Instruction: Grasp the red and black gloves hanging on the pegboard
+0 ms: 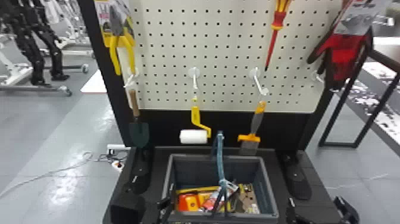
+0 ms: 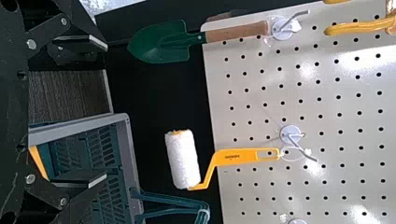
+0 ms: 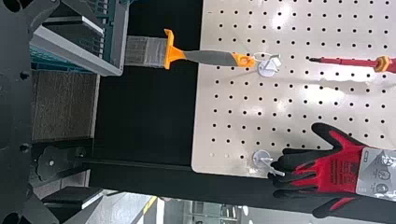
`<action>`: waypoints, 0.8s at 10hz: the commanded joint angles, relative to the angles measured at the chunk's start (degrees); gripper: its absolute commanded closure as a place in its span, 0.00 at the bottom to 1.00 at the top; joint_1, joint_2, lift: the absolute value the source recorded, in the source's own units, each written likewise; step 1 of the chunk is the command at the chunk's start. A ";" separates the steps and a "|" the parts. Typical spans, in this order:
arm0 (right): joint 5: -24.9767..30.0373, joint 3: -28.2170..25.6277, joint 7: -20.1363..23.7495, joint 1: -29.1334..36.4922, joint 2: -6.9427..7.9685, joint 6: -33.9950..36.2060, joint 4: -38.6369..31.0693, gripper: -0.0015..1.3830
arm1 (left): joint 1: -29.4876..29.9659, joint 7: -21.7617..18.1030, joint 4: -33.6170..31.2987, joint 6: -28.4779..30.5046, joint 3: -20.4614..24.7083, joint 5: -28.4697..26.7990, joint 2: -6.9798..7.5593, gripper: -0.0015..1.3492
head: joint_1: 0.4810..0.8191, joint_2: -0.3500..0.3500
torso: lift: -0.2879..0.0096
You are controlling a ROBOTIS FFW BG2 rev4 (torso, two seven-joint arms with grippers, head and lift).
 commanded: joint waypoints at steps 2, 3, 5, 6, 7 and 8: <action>-0.02 -0.09 -0.26 -0.01 -0.03 0.02 0.00 0.08 | 0.00 0.00 0.00 0.00 0.00 0.00 0.00 0.24 | 0.20 0.50 | 0.63; -0.02 -0.09 -0.26 -0.01 -0.03 0.02 0.09 0.08 | 0.00 0.00 0.00 0.09 0.00 0.00 0.00 0.24 | 0.20 0.50 | 0.63; -0.11 -0.09 -0.26 -0.01 -0.03 0.02 0.09 0.08 | 0.00 0.00 0.00 0.09 0.00 0.00 0.00 0.24 | 0.20 0.50 | 0.63; -0.11 -0.09 -0.26 -0.01 -0.03 0.02 0.09 0.08 | 0.00 0.00 0.00 0.09 0.00 0.00 0.00 0.24 | 0.20 0.50 | 0.63; -0.73 -0.44 -0.26 -0.36 -0.03 0.02 -0.26 0.08 | 0.00 0.00 0.00 0.18 0.00 0.08 0.00 0.24 | 0.20 0.50 | 0.63; -1.25 -1.67 -0.17 -1.07 -0.03 0.81 -1.58 0.07 | 0.00 0.00 0.00 0.18 0.00 0.00 0.00 0.24 | 0.20 0.50 | 0.63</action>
